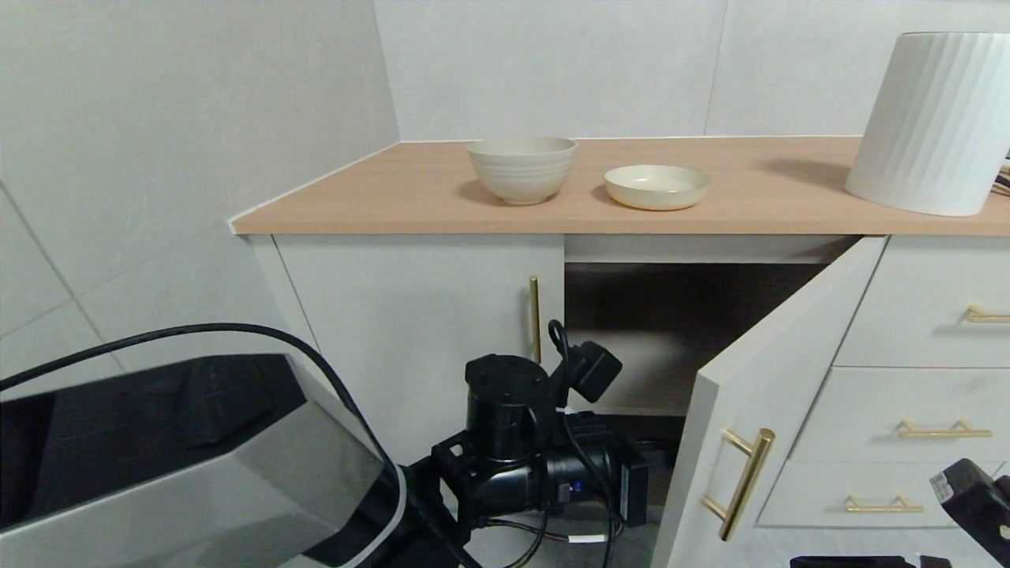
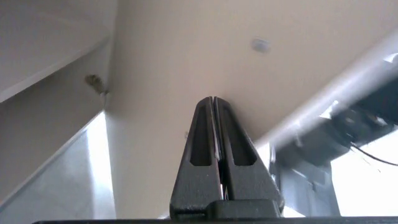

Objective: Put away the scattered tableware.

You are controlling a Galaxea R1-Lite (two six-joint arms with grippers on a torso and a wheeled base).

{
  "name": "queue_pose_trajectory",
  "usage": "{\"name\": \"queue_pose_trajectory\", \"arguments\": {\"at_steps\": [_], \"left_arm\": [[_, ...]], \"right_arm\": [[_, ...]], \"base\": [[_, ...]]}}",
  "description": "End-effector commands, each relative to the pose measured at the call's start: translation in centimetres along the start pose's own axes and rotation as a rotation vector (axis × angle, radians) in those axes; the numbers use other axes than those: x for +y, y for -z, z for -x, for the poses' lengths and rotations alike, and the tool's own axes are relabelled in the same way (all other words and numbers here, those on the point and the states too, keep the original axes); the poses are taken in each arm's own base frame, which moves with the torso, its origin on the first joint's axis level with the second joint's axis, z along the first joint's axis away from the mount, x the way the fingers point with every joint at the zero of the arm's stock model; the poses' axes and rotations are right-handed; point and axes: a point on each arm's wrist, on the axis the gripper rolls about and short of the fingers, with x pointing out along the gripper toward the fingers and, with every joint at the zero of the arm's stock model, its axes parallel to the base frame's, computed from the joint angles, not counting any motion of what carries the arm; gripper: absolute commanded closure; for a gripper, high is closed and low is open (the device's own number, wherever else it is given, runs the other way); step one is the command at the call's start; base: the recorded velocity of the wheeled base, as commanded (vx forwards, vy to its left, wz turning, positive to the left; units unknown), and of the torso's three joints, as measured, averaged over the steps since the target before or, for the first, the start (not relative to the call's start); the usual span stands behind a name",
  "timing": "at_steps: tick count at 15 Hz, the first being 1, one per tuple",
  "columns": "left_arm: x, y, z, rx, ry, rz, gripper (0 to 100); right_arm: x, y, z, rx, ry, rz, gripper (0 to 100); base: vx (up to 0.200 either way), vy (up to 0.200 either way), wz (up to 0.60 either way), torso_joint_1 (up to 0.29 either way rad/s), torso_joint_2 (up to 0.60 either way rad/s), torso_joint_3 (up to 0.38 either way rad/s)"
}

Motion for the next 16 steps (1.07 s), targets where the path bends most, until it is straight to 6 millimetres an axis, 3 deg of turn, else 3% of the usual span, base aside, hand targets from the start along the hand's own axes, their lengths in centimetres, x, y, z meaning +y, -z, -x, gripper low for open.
{"name": "queue_pose_trajectory", "arguments": {"at_steps": [1,4,7,16], "left_arm": [[1.2,0.1,-1.1,0.008,-0.017,0.01,100],[1.2,-0.2,-1.5,0.018,-0.021,0.017,100],[1.1,-0.9,-1.7,0.006,-0.029,0.016,100],[0.6,-2.6,-3.2,0.041,-0.051,0.04,100]], "right_arm": [[0.0,0.0,-0.1,0.001,0.0,0.0,0],[0.0,-0.1,-0.1,-0.002,-0.001,0.001,0],[0.0,-0.1,-0.1,0.0,-0.001,0.0,0],[0.2,0.0,0.0,-0.003,-0.016,0.008,0]], "base": [[0.0,0.0,0.0,0.0,0.0,0.0],[0.0,0.0,0.0,0.0,0.0,0.0],[-0.2,0.0,0.0,0.004,0.0,0.002],[0.0,0.0,0.0,0.0,0.0,0.0]]}}
